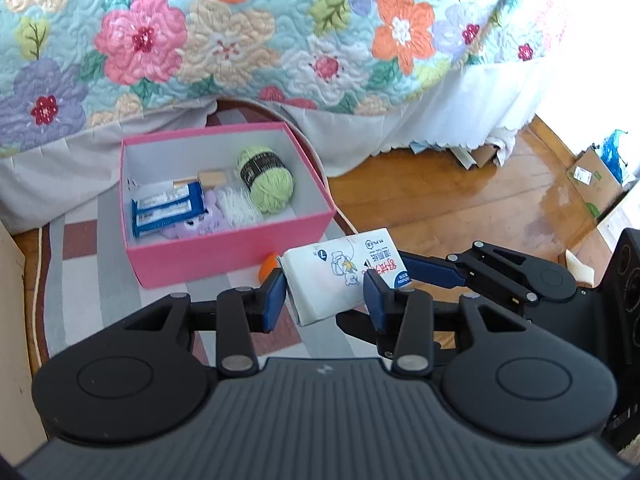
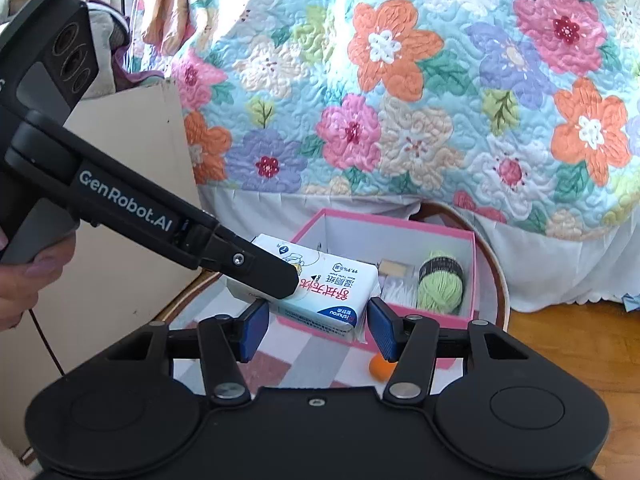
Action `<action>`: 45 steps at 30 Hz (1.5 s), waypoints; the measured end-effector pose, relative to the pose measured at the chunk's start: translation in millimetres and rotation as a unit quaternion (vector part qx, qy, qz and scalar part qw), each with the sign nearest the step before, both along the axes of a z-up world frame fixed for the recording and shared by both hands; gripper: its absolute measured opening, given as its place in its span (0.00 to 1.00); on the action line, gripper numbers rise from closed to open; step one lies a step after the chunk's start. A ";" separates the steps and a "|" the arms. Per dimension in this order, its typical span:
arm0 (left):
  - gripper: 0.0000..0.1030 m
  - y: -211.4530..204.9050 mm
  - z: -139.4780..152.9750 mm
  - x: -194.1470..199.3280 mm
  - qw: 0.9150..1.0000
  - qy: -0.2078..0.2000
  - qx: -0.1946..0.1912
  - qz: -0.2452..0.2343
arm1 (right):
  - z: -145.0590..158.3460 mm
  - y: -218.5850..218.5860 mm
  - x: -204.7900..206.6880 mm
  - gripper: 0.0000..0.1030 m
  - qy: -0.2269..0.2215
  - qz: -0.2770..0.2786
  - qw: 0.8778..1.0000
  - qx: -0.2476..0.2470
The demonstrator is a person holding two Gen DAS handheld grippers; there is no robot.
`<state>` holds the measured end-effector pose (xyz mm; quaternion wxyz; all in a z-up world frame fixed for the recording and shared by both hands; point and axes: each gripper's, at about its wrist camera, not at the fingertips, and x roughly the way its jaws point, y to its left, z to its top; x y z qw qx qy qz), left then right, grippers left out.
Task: Organize objects
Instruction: 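Carry the tissue pack with the left gripper into the pink box and release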
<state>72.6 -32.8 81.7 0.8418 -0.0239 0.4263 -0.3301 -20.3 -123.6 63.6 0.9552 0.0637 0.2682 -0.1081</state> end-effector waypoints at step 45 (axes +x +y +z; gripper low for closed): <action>0.40 -37.2 -193.9 244.6 0.984 0.133 -0.021 0.112 | -150.1 -147.6 225.5 0.56 0.203 -0.045 0.977 0.048</action>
